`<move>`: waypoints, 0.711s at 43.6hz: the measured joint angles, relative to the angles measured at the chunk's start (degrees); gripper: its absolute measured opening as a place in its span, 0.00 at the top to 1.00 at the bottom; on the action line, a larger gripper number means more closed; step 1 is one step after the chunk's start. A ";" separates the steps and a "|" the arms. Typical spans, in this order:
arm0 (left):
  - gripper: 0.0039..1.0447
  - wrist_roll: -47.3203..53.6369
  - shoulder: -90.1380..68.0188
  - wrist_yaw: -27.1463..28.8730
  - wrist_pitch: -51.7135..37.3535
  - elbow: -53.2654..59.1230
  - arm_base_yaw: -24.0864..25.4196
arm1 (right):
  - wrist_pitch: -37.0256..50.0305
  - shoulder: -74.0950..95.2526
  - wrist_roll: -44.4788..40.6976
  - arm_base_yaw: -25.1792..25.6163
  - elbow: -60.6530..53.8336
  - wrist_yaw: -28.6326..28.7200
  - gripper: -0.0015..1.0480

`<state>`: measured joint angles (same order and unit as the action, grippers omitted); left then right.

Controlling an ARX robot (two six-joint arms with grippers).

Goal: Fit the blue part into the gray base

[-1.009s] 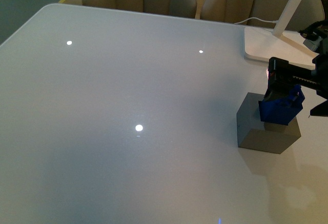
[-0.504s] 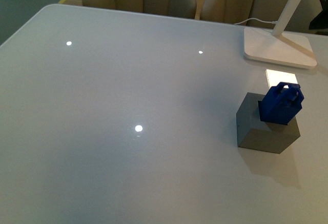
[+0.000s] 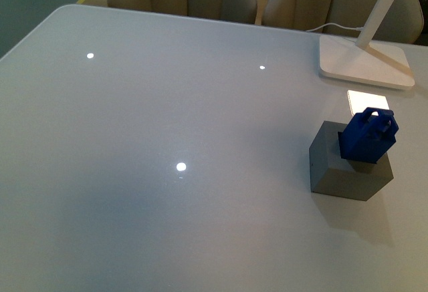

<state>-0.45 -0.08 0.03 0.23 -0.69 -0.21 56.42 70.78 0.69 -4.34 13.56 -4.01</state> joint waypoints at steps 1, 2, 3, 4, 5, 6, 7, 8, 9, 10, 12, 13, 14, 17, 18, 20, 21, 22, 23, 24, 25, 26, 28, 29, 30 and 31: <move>0.07 0.00 0.00 0.00 0.00 0.00 0.00 | -0.33 -0.98 -0.13 0.13 -0.85 0.24 0.90; 0.07 0.00 0.00 0.00 0.00 0.00 0.00 | -0.66 -2.12 -0.15 0.35 -1.64 0.46 0.95; 0.07 0.00 0.00 0.00 0.00 0.00 0.00 | -0.92 -2.95 -0.24 0.94 -2.16 1.27 0.98; 0.07 0.00 0.00 0.00 0.00 0.00 0.00 | -1.20 -3.80 -0.39 1.70 -2.64 2.86 0.98; 0.07 0.00 0.00 0.00 0.00 0.00 0.00 | -1.51 -4.68 -0.42 2.43 -3.10 3.48 0.98; 0.07 0.00 0.00 0.00 0.00 0.00 0.00 | -1.84 -5.53 -0.42 2.93 -3.56 3.61 0.98; 0.07 0.00 0.00 -0.02 0.00 0.00 0.00 | -2.14 -6.32 -0.42 3.34 -3.96 3.63 0.98; 0.07 0.00 0.00 0.00 0.00 0.00 0.00 | -2.71 -7.56 -0.42 3.93 -4.63 3.58 0.98; 0.07 0.00 0.00 0.00 0.00 0.00 0.00 | -3.13 -8.35 -0.39 4.11 -5.05 3.58 0.98; 0.07 0.00 0.00 0.00 0.00 0.00 0.00 | -3.56 -9.14 -0.42 4.15 -5.49 3.61 0.98; 0.07 0.00 0.00 -0.02 0.00 0.02 0.00 | -1.31 -9.57 -0.44 4.17 -7.32 3.87 0.98; 0.07 0.00 0.00 -0.02 0.00 0.00 0.00 | -1.03 -9.88 -0.44 4.17 -8.17 3.89 0.98; 0.07 0.00 0.00 -0.02 0.00 0.02 0.00 | -1.40 -10.54 -0.44 4.17 -8.96 3.89 0.98; 0.07 0.00 0.00 0.00 0.00 0.00 0.00 | -3.48 -13.20 -0.44 4.20 -10.19 3.89 0.98; 0.07 0.00 0.00 0.02 0.00 0.00 0.00 | -4.81 -14.99 -0.44 4.20 -10.58 3.89 0.98; 0.07 0.00 0.00 0.00 0.00 0.00 0.00 | -6.91 -17.97 -0.44 4.20 -11.13 3.89 0.98; 0.07 0.00 0.00 0.00 0.00 0.00 0.00 | -7.65 -18.91 -0.44 4.22 -11.30 3.89 0.98; 0.07 0.00 0.00 0.00 0.00 0.00 0.00 | -8.41 -19.87 -0.44 4.22 -11.47 3.89 0.98; 0.07 0.00 0.00 0.00 0.00 0.02 0.00 | -9.20 -20.79 -0.44 4.22 -11.63 3.89 0.98; 0.07 0.00 0.00 0.00 0.00 0.00 0.00 | -9.99 -21.68 -0.44 4.22 -11.78 3.89 0.98; 0.07 0.00 0.00 0.00 0.00 0.02 0.00 | -11.15 -23.04 -0.44 4.24 -12.00 3.87 0.98; 0.07 0.00 0.00 0.00 0.00 0.00 0.00 | -11.93 -23.91 -0.44 4.24 -12.17 3.87 0.98; 0.07 0.00 0.00 0.00 0.00 0.00 0.00 | -13.49 -25.73 -0.42 4.24 -12.44 3.87 0.98; 0.07 0.00 0.00 0.00 0.00 0.00 0.00 | -14.64 -27.04 -0.44 4.24 -12.44 3.89 0.98; 0.07 0.00 0.00 0.00 0.00 0.02 0.00 | -15.74 -28.39 -0.44 4.24 -12.46 3.89 0.98; 0.07 0.00 0.00 0.00 0.00 0.00 0.00 | -16.85 -29.70 -0.44 4.24 -12.46 3.89 0.98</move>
<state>-0.45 -0.08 0.03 0.23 -0.69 -0.21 39.57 41.08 0.25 -0.10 1.10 -0.12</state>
